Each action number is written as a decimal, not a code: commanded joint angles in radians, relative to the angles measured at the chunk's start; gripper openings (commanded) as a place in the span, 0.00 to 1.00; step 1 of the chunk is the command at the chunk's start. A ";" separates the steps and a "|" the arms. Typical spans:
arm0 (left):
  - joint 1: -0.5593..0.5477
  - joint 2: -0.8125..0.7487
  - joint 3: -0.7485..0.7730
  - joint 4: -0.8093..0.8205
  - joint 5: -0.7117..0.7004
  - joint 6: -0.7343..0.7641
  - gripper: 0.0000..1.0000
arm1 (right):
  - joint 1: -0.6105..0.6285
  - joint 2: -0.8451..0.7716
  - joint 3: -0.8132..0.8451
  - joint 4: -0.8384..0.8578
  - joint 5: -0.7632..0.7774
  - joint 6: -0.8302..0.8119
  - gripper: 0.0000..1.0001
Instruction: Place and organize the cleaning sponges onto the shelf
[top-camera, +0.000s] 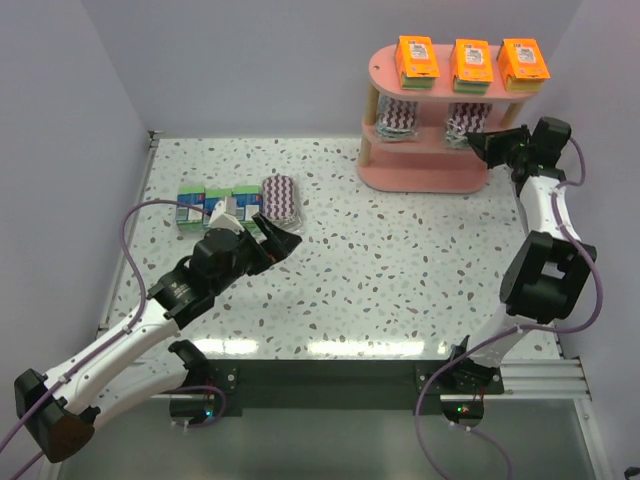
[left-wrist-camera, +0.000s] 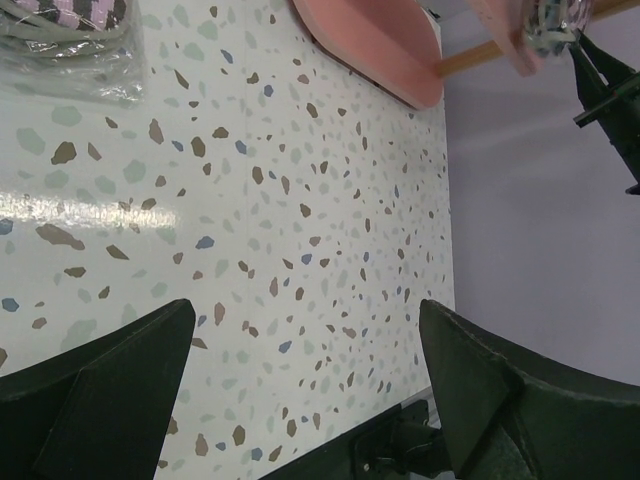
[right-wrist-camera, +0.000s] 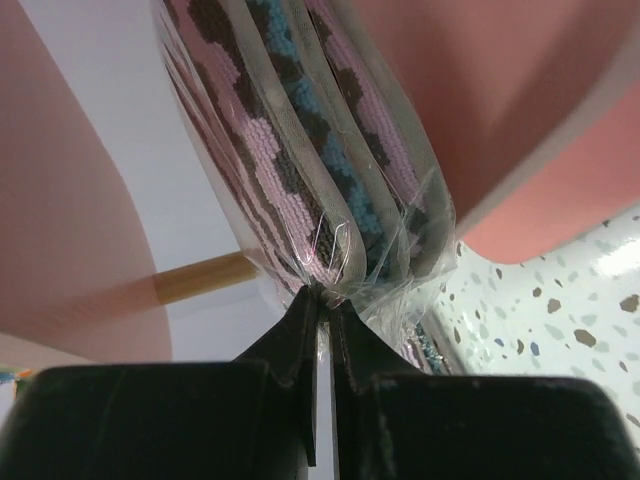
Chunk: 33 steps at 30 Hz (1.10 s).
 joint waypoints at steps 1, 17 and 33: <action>0.008 -0.012 0.016 0.016 0.014 0.027 1.00 | 0.026 0.047 0.108 0.099 -0.071 0.028 0.00; 0.037 0.043 0.006 -0.028 0.028 0.061 1.00 | 0.099 0.150 0.260 -0.138 -0.036 -0.067 0.00; 0.215 0.241 0.229 -0.033 0.103 0.252 1.00 | 0.105 0.092 0.245 -0.232 -0.055 -0.122 0.59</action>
